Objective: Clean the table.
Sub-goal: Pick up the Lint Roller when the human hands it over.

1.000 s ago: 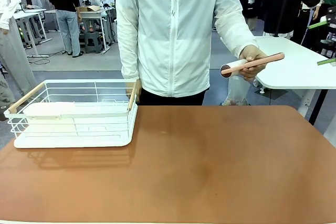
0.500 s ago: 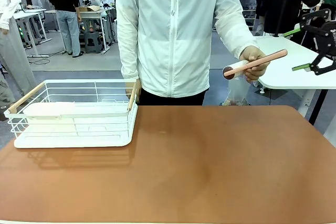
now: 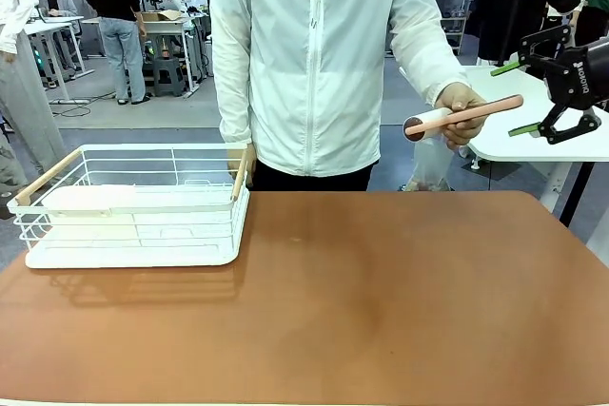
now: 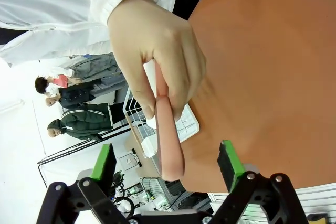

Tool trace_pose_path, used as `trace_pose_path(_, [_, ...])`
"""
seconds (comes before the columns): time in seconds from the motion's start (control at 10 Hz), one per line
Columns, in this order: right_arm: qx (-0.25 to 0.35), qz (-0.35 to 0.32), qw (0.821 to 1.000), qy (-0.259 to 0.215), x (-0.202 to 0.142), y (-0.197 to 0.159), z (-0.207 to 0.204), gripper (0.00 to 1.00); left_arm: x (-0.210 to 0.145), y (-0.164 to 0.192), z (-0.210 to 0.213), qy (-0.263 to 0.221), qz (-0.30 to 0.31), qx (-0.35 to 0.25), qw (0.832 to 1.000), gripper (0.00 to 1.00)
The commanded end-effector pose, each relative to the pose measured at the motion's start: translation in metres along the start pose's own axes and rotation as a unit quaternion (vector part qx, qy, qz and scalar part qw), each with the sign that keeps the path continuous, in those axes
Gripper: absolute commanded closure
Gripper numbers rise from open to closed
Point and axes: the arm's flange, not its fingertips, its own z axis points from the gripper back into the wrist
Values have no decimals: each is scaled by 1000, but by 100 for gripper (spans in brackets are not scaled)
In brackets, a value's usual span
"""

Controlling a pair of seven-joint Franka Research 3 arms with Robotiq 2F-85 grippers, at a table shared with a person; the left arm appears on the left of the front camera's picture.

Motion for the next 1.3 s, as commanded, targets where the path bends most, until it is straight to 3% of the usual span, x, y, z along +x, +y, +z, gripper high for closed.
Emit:
trace_pose_path(0.0, [5,11,1000,-11,-11,-4,-12,0,-1,0,2,-1,-2,-7,1000,0])
trace_pose_path(1.2, [11,13,999,-27,7,-2,-41,0,-1,0,2,-1,-2,-7,1000,0])
